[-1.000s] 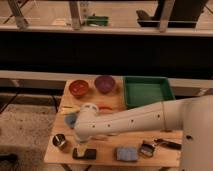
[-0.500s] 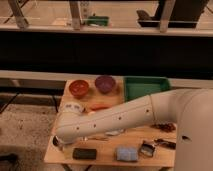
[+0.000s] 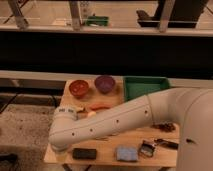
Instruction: Stack cups on top of each other
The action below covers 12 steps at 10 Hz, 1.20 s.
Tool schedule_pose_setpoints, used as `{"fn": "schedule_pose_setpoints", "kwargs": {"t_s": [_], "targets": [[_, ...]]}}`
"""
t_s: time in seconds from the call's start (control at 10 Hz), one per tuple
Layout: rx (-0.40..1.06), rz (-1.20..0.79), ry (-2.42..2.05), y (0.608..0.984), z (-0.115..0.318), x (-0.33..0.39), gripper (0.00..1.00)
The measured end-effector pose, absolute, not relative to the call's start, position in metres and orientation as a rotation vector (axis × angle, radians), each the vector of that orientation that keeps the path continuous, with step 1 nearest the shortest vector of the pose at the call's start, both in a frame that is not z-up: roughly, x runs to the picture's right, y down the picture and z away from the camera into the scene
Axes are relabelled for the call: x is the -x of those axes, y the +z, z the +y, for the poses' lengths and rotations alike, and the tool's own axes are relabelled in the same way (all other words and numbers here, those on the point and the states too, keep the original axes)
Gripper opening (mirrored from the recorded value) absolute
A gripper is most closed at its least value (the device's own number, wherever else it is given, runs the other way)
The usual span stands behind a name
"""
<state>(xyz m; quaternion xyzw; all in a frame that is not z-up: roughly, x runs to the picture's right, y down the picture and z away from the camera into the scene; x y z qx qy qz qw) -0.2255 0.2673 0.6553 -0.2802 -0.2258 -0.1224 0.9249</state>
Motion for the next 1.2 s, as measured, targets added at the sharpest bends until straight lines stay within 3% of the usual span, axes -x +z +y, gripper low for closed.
{"fn": "schedule_pose_setpoints", "kwargs": {"t_s": [0.6, 1.2], "targets": [[0.618, -0.584, -0.286, 0.683, 0.297, 0.254, 0.8], [0.632, -0.568, -0.25, 0.695, 0.302, 0.245, 0.8]]}}
